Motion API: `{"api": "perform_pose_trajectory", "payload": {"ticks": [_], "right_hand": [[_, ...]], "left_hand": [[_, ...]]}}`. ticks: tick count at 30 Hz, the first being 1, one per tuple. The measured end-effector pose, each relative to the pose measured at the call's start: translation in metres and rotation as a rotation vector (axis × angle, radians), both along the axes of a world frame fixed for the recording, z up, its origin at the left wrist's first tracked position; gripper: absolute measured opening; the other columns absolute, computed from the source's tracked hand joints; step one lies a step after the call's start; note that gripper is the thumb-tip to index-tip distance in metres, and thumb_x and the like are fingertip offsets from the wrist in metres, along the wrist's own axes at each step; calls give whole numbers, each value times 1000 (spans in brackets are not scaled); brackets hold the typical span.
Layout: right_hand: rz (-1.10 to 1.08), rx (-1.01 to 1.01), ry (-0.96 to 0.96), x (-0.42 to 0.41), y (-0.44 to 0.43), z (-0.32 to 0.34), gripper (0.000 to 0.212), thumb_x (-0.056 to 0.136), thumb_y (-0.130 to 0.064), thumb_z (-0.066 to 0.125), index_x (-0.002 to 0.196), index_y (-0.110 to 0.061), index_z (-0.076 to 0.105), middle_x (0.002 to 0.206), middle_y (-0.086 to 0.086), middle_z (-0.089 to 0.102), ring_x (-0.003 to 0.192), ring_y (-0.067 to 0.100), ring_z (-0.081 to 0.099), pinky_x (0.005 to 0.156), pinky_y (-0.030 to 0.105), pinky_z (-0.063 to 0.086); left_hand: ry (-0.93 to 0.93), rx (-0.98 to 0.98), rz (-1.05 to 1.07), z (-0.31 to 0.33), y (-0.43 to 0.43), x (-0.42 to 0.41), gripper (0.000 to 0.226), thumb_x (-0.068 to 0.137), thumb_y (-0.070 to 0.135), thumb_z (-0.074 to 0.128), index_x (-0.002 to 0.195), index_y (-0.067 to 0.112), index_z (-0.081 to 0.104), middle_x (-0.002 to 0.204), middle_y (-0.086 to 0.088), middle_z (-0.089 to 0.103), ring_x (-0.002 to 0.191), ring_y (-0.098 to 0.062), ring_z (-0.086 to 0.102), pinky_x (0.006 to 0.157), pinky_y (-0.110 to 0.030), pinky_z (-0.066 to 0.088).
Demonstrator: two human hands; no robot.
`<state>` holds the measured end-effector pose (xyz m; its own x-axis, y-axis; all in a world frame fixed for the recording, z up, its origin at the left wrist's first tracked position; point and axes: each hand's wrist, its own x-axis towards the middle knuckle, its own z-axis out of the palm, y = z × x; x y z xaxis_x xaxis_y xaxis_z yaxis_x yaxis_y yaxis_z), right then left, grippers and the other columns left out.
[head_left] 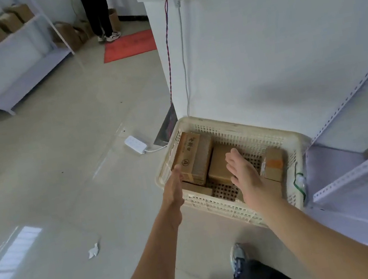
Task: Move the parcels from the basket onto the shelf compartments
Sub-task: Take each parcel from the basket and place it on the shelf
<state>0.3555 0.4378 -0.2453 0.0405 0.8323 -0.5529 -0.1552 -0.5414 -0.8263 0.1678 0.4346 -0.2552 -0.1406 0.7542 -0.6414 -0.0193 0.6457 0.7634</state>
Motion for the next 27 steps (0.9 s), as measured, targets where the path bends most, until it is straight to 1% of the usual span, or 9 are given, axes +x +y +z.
{"api": "perform_pose_trajectory", "payload": {"ticks": [3, 6, 10, 13, 19, 21, 23, 25, 27], "right_hand": [[-36, -35, 5, -13, 29, -22, 66, 111, -55, 32, 165, -18, 28, 172, 0, 29, 156, 18, 31, 130, 48, 18], [-95, -89, 0, -24, 64, -50, 64, 111, -54, 33, 164, -19, 32, 170, -1, 33, 153, 17, 36, 129, 44, 22], [-151, -161, -1, -36, 112, -91, 63, 110, -55, 35, 163, -21, 34, 169, -3, 35, 151, 15, 39, 128, 43, 24], [-166, -222, 0, -41, 142, -118, 63, 111, -55, 34, 164, -21, 34, 169, -2, 34, 152, 16, 38, 127, 42, 25], [-194, -334, -32, -42, 178, -170, 66, 110, -57, 35, 163, -19, 34, 169, 0, 36, 152, 19, 37, 126, 44, 27], [-213, -360, -39, -42, 187, -189, 66, 110, -57, 35, 163, -19, 35, 169, 0, 36, 153, 19, 36, 127, 45, 26], [-244, -380, -46, -42, 195, -209, 66, 110, -58, 35, 163, -19, 35, 169, 0, 36, 153, 19, 36, 127, 45, 26], [-257, -408, -46, -43, 205, -230, 67, 109, -60, 35, 163, -21, 35, 168, -1, 36, 152, 19, 37, 127, 47, 26], [-274, -449, -37, -43, 213, -249, 69, 108, -62, 34, 163, -22, 35, 168, -2, 36, 153, 19, 36, 127, 48, 25]], "left_hand": [[29, -60, -44, -18, 37, -14, 74, 106, 68, 40, 161, 19, 43, 167, -4, 41, 156, -30, 34, 122, -54, 30], [68, -107, -91, -36, 80, -21, 72, 107, 66, 38, 160, 19, 44, 167, -6, 42, 155, -29, 35, 127, -56, 27], [124, -144, -141, -65, 137, -26, 65, 110, 61, 36, 157, 17, 47, 160, -6, 47, 144, -25, 43, 118, -49, 33], [134, -198, -168, -96, 172, -31, 67, 110, 62, 37, 158, 17, 45, 162, -6, 46, 150, -28, 40, 123, -53, 32], [174, -289, -241, -153, 222, -30, 66, 110, 60, 35, 159, 17, 45, 162, -6, 46, 150, -30, 40, 123, -53, 33], [179, -305, -262, -173, 234, -29, 64, 111, 58, 35, 160, 17, 44, 161, -6, 47, 149, -30, 40, 119, -49, 33], [178, -310, -269, -189, 247, -28, 63, 111, 55, 35, 157, 16, 48, 156, -6, 52, 146, -29, 44, 110, -41, 33], [173, -308, -280, -209, 262, -27, 74, 99, 66, 38, 153, 18, 53, 152, -7, 58, 142, -29, 50, 108, -39, 35], [201, -327, -272, -243, 278, -31, 94, 77, 77, 39, 149, 19, 56, 146, -7, 63, 133, -30, 58, 112, -46, 43]]}}
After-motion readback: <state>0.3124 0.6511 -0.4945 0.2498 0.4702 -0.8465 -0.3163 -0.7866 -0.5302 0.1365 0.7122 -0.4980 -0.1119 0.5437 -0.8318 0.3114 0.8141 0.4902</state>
